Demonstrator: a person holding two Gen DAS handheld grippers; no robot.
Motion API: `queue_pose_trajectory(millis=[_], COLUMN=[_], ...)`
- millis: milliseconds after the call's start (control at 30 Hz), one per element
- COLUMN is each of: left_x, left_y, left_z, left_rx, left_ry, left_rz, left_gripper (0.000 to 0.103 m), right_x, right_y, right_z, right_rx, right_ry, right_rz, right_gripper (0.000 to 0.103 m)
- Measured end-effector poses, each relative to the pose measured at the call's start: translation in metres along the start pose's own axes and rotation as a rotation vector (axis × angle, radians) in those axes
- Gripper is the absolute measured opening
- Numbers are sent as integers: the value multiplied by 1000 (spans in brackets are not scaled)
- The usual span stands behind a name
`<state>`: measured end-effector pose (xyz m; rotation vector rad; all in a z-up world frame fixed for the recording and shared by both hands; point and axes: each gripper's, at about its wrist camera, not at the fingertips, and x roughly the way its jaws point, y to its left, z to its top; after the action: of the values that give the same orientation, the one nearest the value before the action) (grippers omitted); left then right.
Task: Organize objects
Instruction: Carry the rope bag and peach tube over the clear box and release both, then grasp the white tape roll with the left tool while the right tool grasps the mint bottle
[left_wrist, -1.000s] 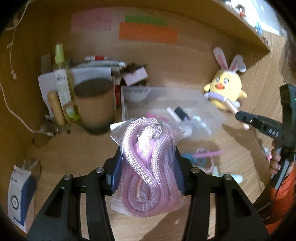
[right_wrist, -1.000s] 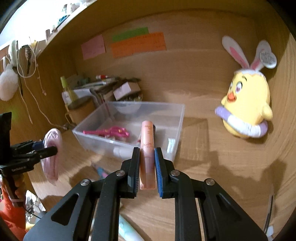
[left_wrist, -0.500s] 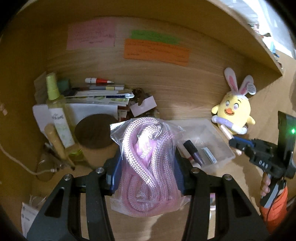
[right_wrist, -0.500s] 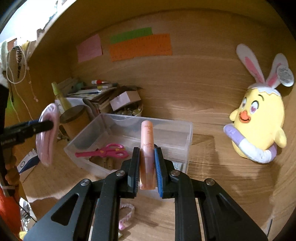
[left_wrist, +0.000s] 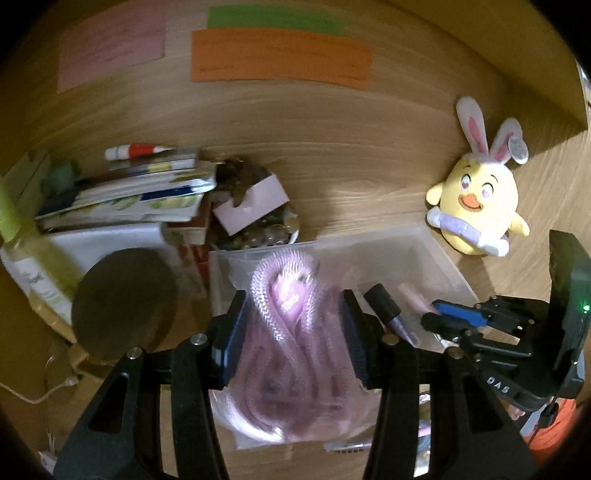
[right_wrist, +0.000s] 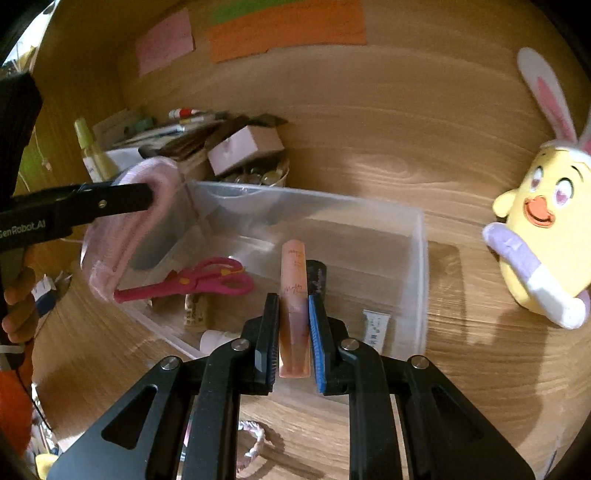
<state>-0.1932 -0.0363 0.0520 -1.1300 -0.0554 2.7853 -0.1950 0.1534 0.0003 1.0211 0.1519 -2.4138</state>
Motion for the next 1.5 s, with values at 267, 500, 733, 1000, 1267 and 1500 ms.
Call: queue_pose_trajectory(millis=[267, 500, 733, 1000, 1267, 1500], left_x=[-20, -51, -66, -58, -43, -25], left_y=[-16, -24, -35, -53, -69, -84], left_z=[-10, -37, -69, -109, -141, -152], left_rx=[60, 86, 87, 99, 84, 86], left_ry=[-31, -58, -46, 27, 87, 129], left_rz=[3, 22, 28, 18, -31, -60], left_gripper=[55, 73, 91, 94, 93, 74], right_x=[-5, -39, -74, -87, -81, -74], right_y=[4, 3, -2, 8, 19, 24], right_z=[-4, -19, -45, -89, -132, -150], right_rx=[-21, -28, -11, -28, -45, -79], right_ry=[10, -28, -52, -23, 61, 94], right_rz=[3, -1, 7, 26, 58, 40], right_gripper=[22, 31, 39, 50, 50, 47])
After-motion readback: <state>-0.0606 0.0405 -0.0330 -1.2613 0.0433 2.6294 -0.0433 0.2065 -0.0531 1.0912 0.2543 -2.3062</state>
